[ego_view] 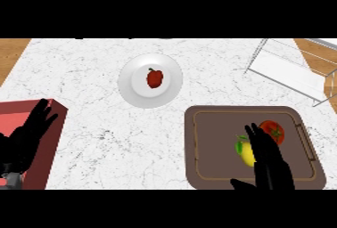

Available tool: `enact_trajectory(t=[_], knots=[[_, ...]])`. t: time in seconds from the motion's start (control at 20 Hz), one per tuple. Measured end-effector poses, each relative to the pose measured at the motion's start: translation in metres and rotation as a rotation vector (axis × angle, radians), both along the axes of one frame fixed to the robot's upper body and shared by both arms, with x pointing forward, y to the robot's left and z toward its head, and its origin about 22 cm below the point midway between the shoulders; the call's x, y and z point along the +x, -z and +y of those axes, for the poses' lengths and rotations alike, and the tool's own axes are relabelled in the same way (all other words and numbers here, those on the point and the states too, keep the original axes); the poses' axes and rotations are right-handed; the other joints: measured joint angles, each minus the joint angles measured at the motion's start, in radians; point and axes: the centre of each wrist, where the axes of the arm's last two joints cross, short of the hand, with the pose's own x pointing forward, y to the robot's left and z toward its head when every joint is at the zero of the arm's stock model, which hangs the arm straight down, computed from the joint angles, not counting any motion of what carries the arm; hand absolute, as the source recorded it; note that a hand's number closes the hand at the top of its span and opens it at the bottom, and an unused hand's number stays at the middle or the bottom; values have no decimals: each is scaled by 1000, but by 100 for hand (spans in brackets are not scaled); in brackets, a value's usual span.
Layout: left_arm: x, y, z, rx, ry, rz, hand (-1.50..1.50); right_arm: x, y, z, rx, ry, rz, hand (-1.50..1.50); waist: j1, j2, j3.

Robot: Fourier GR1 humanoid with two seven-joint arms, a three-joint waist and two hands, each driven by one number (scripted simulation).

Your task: Pick the lemon from the tray and place it in the tiered shelf

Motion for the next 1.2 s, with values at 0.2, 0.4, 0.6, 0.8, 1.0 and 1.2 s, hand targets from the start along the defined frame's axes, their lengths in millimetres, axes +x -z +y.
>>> enact_trajectory(t=[0.2, 0.4, 0.6, 0.8, 1.0, 1.2], knots=[[0, 0, -1, 2, 8, 3, 0, -6, -9, 6, -184, 23, 200, -150, 10, 3, 0], [1, 0, -3, -1, 10, 18, 0, -4, -33, 29, -324, 48, 326, -150, 18, 6, 2], [7, 2, -5, -1, 9, 27, 0, 5, -51, 45, -422, 71, 402, -150, 18, 7, 4], [4, 4, -5, -6, 9, 23, 0, 24, -60, 51, -445, 68, 425, -150, 20, 7, 7], [0, 3, -2, -5, 7, 31, 0, 37, -58, 40, -470, 84, 457, -150, 20, 7, 6], [-2, 3, -1, -6, 11, 35, 0, 43, -50, 31, -493, 110, 477, -150, 19, 7, 7]])
